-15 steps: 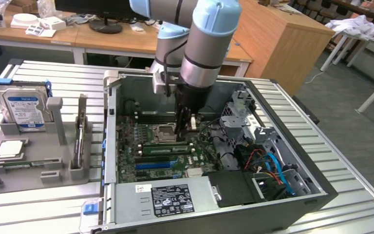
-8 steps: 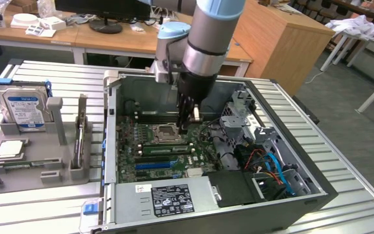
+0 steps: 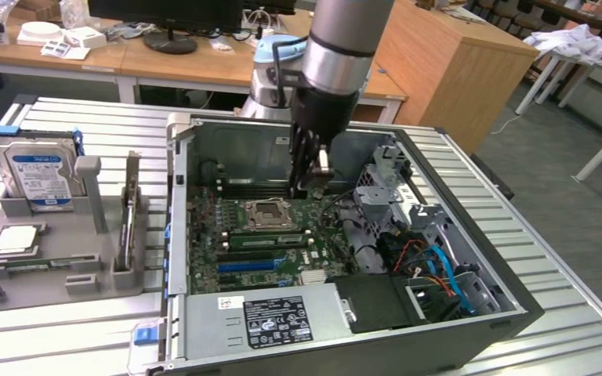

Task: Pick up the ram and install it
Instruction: 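Insert the ram into the slot, then press down the ram until it locks into place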

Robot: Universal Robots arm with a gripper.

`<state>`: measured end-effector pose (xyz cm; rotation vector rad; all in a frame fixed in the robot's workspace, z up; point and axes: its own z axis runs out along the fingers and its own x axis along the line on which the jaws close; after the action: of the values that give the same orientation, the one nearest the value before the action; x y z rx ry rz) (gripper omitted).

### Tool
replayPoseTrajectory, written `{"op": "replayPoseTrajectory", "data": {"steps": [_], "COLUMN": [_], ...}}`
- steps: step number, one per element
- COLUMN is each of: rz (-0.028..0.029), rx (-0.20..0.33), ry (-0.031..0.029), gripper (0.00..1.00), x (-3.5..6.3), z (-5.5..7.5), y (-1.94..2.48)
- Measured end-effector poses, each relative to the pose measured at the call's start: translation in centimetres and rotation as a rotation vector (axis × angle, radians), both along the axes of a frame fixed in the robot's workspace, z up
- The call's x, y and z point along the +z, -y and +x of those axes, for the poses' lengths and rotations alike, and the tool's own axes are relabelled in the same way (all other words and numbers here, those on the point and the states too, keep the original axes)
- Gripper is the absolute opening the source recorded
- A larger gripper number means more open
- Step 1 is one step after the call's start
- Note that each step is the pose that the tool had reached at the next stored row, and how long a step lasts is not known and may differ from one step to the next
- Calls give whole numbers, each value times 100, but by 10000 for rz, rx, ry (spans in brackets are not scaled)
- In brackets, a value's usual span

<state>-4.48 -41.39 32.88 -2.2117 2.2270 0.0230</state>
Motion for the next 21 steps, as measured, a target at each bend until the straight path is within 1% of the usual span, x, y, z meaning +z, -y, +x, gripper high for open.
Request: {"op": "replayPoseTrajectory", "data": {"steps": [4, 6, 21], "rz": [-1, 0, 0], "rx": [0, 0, 0], "ry": [0, 0, 0], "gripper": [31, 31, 31], "x": [179, 231, 239], "z": [0, 0, 0], "y": [0, 0, 0]}}
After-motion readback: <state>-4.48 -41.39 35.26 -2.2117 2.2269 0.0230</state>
